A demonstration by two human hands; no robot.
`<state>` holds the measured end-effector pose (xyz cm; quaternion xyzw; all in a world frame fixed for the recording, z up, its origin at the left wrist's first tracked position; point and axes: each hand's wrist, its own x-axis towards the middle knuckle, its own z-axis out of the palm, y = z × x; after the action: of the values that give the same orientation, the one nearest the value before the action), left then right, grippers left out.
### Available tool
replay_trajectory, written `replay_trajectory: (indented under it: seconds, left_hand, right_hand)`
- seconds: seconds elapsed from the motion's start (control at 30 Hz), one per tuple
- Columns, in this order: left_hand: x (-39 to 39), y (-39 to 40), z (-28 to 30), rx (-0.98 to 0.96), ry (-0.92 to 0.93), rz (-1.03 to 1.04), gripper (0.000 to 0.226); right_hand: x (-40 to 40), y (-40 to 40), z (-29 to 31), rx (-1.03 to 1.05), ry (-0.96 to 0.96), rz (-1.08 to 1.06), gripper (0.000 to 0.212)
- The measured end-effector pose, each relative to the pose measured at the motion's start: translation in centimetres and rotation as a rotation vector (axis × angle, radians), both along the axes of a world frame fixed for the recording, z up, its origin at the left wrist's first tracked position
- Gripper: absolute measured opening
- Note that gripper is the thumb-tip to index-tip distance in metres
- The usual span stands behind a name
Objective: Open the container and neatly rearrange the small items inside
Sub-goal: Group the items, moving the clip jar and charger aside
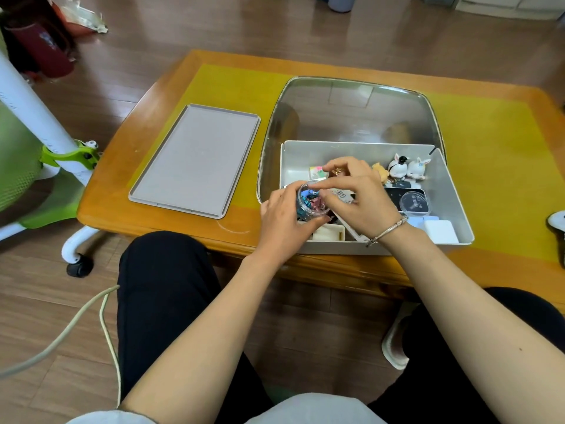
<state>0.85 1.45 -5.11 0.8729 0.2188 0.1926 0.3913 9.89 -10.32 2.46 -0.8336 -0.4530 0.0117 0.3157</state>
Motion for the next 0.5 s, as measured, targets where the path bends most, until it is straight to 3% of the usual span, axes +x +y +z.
replay_trajectory:
  seconds: [0.13, 0.3, 0.5]
  left_hand:
    - [-0.3, 0.4, 0.8, -0.212, -0.112, 0.006, 0.067]
    - [-1.1, 2.4, 2.2, -0.429, -0.327, 0.214, 0.069]
    - [-2.0, 4.0, 2.0, -0.358, -0.281, 0.254, 0.072]
  right_hand:
    - [1.3, -0.4, 0.2, 0.232, 0.033, -0.142, 0.015]
    - [4.1, 0.2, -2.3, -0.196, 0.061, -0.236, 0.014]
    - [4.2, 4.0, -4.8, -0.425, -0.194, -0.117, 0.02]
